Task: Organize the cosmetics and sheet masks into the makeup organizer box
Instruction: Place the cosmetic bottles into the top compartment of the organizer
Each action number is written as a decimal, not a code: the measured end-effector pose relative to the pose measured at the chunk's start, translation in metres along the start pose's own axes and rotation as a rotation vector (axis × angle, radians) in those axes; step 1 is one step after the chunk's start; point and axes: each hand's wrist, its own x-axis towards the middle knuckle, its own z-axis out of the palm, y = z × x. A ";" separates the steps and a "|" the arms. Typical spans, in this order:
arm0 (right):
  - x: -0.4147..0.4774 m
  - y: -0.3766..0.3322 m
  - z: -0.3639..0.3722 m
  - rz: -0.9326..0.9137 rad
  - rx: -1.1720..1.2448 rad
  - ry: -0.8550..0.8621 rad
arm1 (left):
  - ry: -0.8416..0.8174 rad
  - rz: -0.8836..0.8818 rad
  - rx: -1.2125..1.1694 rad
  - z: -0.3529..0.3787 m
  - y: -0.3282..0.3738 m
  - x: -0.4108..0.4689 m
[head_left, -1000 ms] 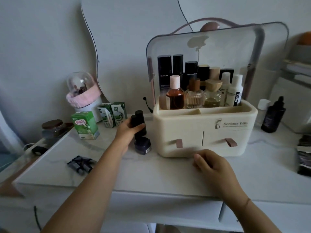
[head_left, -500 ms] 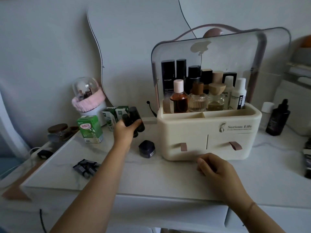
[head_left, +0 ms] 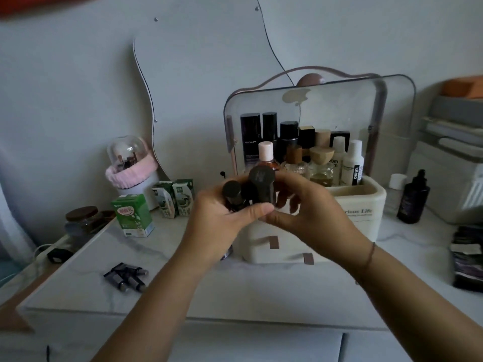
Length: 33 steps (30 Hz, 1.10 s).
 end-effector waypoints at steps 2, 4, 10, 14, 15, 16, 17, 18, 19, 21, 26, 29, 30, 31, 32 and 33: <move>0.012 0.006 -0.011 -0.013 -0.001 0.021 | -0.007 0.017 0.004 0.006 0.005 0.017; 0.022 0.014 -0.019 -0.025 -0.027 0.044 | -0.034 -0.017 0.005 0.012 0.001 0.034; 0.039 0.046 -0.017 0.139 -0.121 0.023 | -0.129 -0.195 -0.008 0.031 -0.035 0.070; 0.043 0.053 -0.010 0.146 -0.199 0.025 | -0.137 -0.219 0.093 0.034 -0.047 0.072; 0.043 0.054 -0.009 0.151 -0.199 0.026 | -0.138 -0.217 0.135 0.033 -0.049 0.071; 0.044 0.055 -0.009 0.157 -0.199 0.021 | -0.141 -0.218 0.173 0.032 -0.051 0.072; 0.044 0.055 -0.009 0.165 -0.201 0.012 | -0.143 -0.219 0.198 0.031 -0.053 0.071; 0.045 0.056 -0.009 0.173 -0.204 0.002 | -0.139 -0.217 0.216 0.030 -0.054 0.071; 0.046 0.056 -0.009 0.181 -0.207 -0.010 | -0.128 -0.211 0.229 0.030 -0.055 0.071; 0.046 0.056 -0.009 0.199 -0.218 -0.025 | -0.079 -0.196 0.250 0.030 -0.057 0.071; 0.044 0.056 -0.011 0.226 -0.235 -0.014 | 0.050 -0.139 0.239 0.029 -0.062 0.066; 0.043 0.055 -0.012 0.225 -0.250 -0.041 | 0.068 -0.131 0.229 0.024 -0.062 0.059; 0.043 0.055 -0.012 0.225 -0.255 -0.044 | 0.070 -0.131 0.228 0.023 -0.062 0.057; 0.042 0.054 -0.012 0.225 -0.260 -0.046 | 0.073 -0.135 0.223 0.021 -0.062 0.056; 0.041 0.054 -0.012 0.226 -0.265 -0.047 | 0.080 -0.139 0.207 0.020 -0.063 0.054; 0.040 0.053 -0.012 0.225 -0.272 -0.045 | 0.090 -0.142 0.183 0.018 -0.064 0.052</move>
